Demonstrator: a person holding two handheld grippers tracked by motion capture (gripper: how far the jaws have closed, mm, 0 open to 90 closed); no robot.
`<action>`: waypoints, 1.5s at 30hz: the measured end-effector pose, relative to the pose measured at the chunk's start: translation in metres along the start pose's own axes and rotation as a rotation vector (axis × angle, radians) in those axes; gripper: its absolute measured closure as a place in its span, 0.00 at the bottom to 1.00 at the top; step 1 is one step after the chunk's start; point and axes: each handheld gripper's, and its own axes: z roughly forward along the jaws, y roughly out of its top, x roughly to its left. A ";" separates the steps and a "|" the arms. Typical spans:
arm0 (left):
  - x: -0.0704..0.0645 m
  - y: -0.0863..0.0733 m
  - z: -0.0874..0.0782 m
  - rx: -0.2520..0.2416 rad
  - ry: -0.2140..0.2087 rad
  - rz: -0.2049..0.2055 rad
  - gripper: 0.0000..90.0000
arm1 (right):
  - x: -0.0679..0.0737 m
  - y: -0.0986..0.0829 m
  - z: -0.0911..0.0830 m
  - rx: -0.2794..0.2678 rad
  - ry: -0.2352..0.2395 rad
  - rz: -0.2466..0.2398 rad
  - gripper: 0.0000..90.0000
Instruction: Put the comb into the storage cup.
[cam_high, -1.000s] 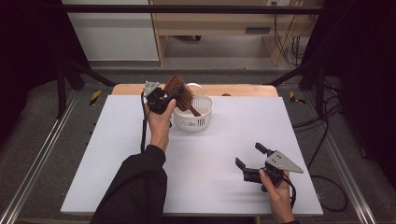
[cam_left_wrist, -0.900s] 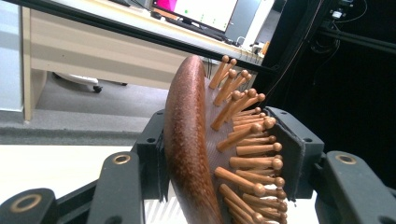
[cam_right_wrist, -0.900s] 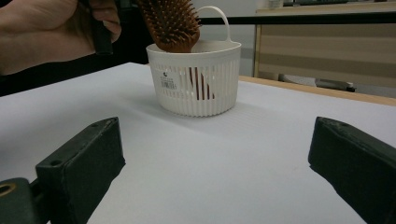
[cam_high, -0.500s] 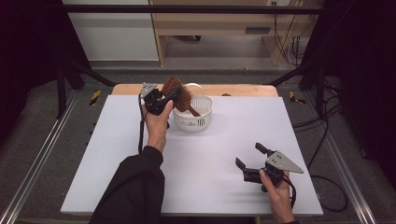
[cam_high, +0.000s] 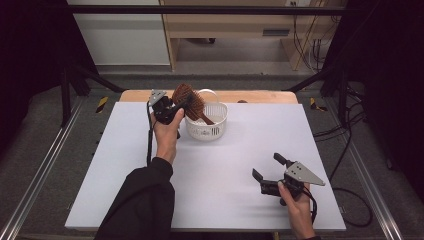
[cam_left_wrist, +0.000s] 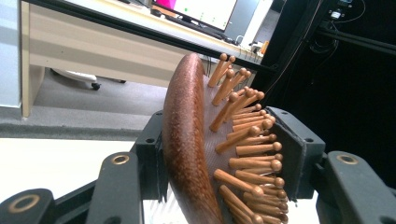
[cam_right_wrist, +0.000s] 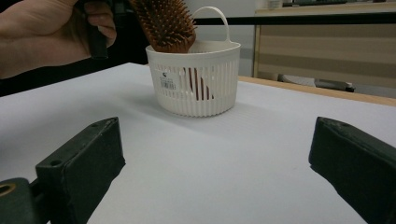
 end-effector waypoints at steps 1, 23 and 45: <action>0.000 0.000 0.000 0.000 0.000 0.000 0.50 | 0.000 0.000 0.000 0.000 0.000 0.000 0.04; 0.008 -0.002 -0.002 0.007 0.003 -0.014 0.49 | 0.000 0.000 0.000 0.000 0.000 -0.002 0.04; 0.011 -0.002 -0.004 0.014 0.014 -0.016 0.48 | 0.000 0.000 0.001 0.002 -0.001 -0.007 0.04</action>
